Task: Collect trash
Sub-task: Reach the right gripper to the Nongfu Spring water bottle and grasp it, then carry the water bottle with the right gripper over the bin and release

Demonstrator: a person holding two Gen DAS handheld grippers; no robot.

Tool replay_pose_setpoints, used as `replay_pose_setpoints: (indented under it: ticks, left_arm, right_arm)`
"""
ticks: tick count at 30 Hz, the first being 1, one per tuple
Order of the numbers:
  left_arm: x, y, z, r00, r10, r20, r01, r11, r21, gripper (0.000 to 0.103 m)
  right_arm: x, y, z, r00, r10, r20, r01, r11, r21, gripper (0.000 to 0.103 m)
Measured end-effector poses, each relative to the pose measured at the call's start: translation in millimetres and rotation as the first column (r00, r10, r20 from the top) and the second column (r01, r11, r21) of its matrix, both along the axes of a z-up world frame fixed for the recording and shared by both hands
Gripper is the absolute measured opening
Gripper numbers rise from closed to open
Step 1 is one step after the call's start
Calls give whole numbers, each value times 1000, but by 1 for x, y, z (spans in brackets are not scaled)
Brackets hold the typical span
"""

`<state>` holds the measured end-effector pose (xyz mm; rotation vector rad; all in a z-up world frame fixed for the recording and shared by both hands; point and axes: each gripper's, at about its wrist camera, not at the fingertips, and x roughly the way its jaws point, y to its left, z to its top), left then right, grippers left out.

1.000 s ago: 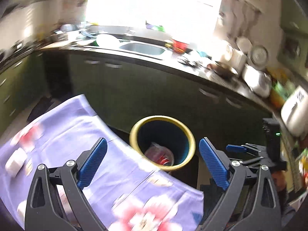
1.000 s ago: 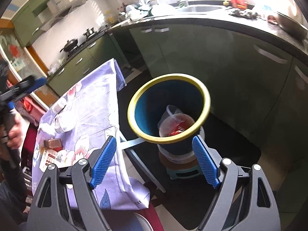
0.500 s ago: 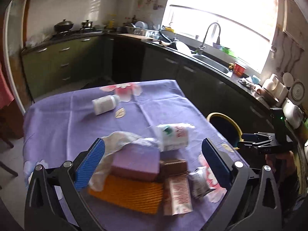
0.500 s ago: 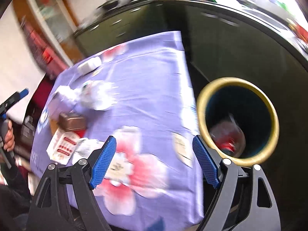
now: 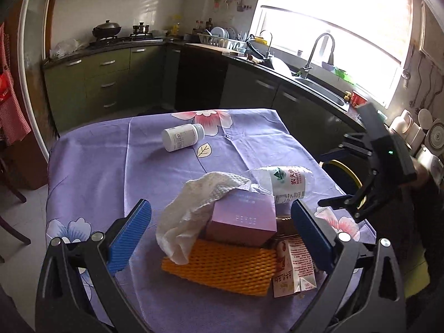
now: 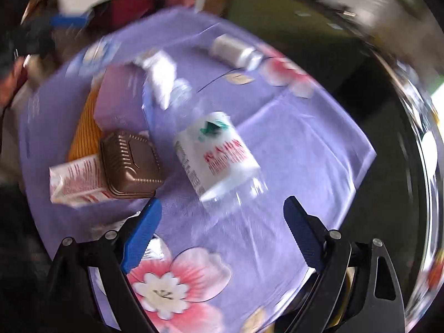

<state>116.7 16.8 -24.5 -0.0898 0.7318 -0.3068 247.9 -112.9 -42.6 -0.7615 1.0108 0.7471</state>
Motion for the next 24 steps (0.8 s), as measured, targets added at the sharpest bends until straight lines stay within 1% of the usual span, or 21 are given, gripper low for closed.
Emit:
replay_pose_setpoints:
  ticks: [1, 5, 7, 11, 16, 18, 19, 24]
  left_arm:
    - [1, 1, -1, 1000, 5, -2, -5, 1000, 0, 96]
    - [5, 4, -5, 1000, 14, -10, -14, 1000, -5, 96]
    - [7, 7, -9, 1000, 17, -19, -17, 1000, -8, 96]
    - [13, 12, -15, 999, 16, -38, -17, 1000, -16, 96]
    - [17, 17, -20, 998, 17, -53, -19, 1000, -22, 96]
    - [18, 19, -21, 998, 17, -57, -18, 1000, -25, 96]
    - [18, 19, -22, 998, 16, -58, -18, 999, -27, 96]
    - [16, 19, -21, 999, 10, -52, -12, 999, -30, 96]
  right_arm:
    - [8, 10, -5, 998, 46, -32, -47, 998, -35, 88]
    - [28, 38, -20, 984, 155, -90, -166, 978, -129, 88]
    - [39, 51, -31, 972, 190, -138, -211, 964, -162, 88]
    - [48, 65, -52, 958, 218, -189, -255, 945, -205, 88]
    - [60, 71, -66, 952, 207, -223, -257, 941, -222, 88]
    - [64, 72, -69, 952, 198, -235, -251, 943, -220, 81]
    - [65, 70, -70, 951, 190, -245, -244, 946, -214, 67]
    - [73, 54, -76, 958, 100, -268, -158, 966, -205, 67]
